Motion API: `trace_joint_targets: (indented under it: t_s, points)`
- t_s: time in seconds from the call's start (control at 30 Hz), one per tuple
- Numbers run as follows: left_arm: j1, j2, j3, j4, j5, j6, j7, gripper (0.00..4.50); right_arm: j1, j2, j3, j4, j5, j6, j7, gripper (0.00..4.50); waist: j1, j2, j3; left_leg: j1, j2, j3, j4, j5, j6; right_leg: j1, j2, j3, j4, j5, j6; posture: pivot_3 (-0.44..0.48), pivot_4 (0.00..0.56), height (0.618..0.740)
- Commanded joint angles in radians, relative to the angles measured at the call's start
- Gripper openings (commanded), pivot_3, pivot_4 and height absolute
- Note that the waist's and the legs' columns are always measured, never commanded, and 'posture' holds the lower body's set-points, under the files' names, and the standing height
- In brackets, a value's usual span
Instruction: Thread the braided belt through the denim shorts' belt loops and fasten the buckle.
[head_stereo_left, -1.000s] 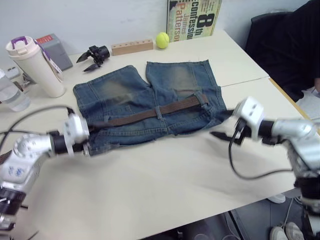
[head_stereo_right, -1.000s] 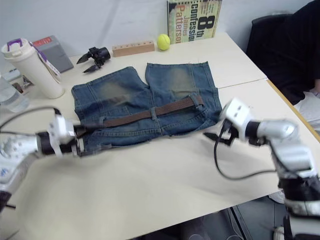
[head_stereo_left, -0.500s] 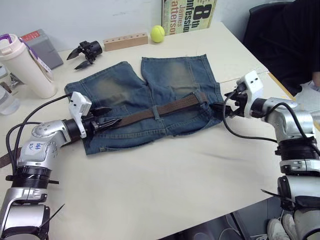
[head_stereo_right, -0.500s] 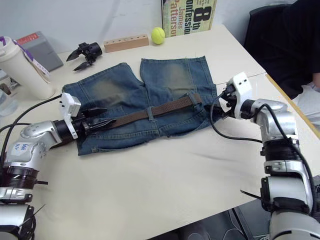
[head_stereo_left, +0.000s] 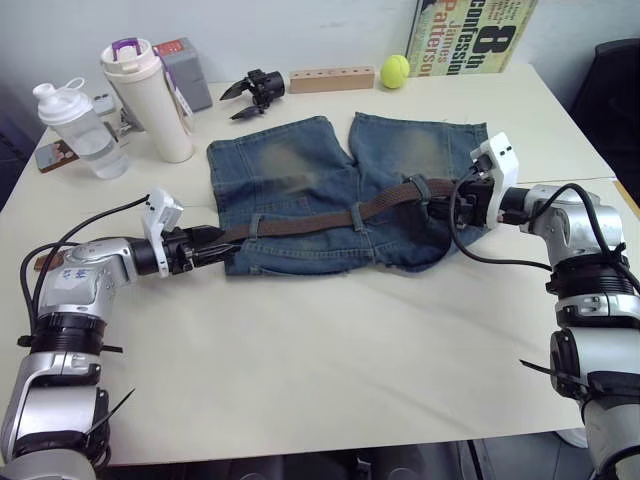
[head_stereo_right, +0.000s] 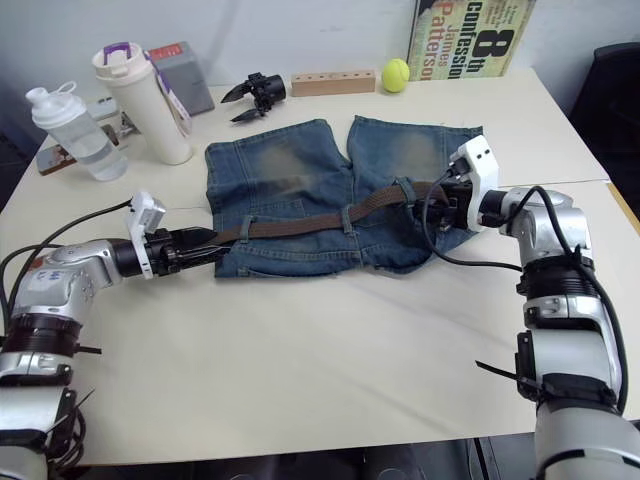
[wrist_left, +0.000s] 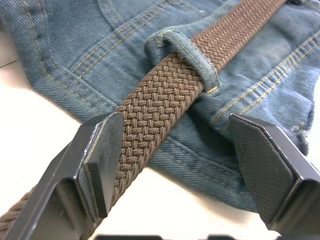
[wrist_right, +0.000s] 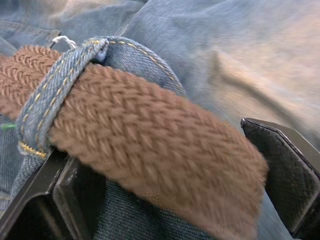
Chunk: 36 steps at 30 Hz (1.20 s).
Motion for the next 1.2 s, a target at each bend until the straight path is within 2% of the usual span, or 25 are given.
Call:
trace_joint_targets:
  t_s: [0.03, 0.27, 0.57, 0.73, 0.83, 1.03, 1.2]
  points:
    - [-0.064, -0.016, 0.028, 0.041, -0.001, 0.024, -0.047, 3.72, -0.038, -0.058, 0.062, 0.072, -0.088, -0.108, 0.045, 4.47, 0.0, 0.0, 0.0, 0.0, 0.0, 0.0, -0.001, 0.0, 0.0, 0.001, 0.0, -0.002, -0.003, 0.0, 0.001, 0.0, 0.15, 0.657]
    - [-0.111, -0.022, 0.012, 0.104, 0.024, 0.066, -0.131, 3.72, -0.077, -0.175, 0.108, 0.148, -0.173, -0.176, 0.132, 4.47, -0.002, -0.002, 0.001, -0.002, -0.001, 0.011, -0.012, 0.006, 0.008, 0.004, -0.006, -0.015, -0.015, 0.003, 0.006, 0.0, 0.15, 0.657]
    - [-0.192, -0.082, 0.018, 0.208, 0.064, 0.089, -0.135, 3.72, -0.153, -0.203, 0.085, 0.223, -0.157, -0.149, 0.273, 4.47, 0.001, -0.004, 0.002, -0.001, 0.001, 0.023, -0.016, 0.012, 0.012, 0.005, -0.009, -0.016, -0.018, 0.006, 0.01, 0.0, 0.15, 0.657]
    - [-0.217, -0.1, 0.006, 0.244, 0.088, 0.072, -0.167, 3.72, -0.16, -0.252, 0.115, 0.264, -0.219, -0.213, 0.296, 4.47, 0.0, -0.005, 0.003, -0.002, 0.001, 0.024, -0.016, 0.012, 0.013, 0.006, -0.01, -0.017, -0.019, 0.007, 0.01, 0.0, 0.15, 0.657]
    - [-0.22, -0.11, 0.01, 0.242, 0.093, 0.075, -0.172, 3.72, -0.137, -0.299, 0.135, 0.231, -0.247, -0.262, 0.346, 4.47, 0.0, -0.005, 0.003, -0.002, 0.001, 0.024, -0.016, 0.012, 0.013, 0.006, -0.01, -0.017, -0.019, 0.007, 0.01, 0.0, 0.15, 0.657]
    - [-0.235, -0.135, 0.01, 0.265, 0.109, 0.059, -0.177, 3.72, -0.231, -0.245, 0.049, 0.238, -0.145, -0.089, 0.368, 4.47, -0.007, -0.005, 0.003, -0.001, 0.002, 0.025, -0.016, 0.012, 0.013, 0.006, -0.009, -0.017, -0.018, 0.007, 0.01, 0.0, 0.15, 0.657]
    - [-0.242, -0.149, 0.004, 0.281, 0.124, 0.07, -0.194, 3.72, -0.283, -0.184, 0.029, 0.222, -0.094, 0.065, 0.417, 4.47, 0.0, -0.005, 0.003, -0.001, 0.003, 0.025, -0.016, 0.012, 0.013, 0.006, -0.009, -0.017, -0.018, 0.007, 0.01, 0.0, 0.15, 0.657]
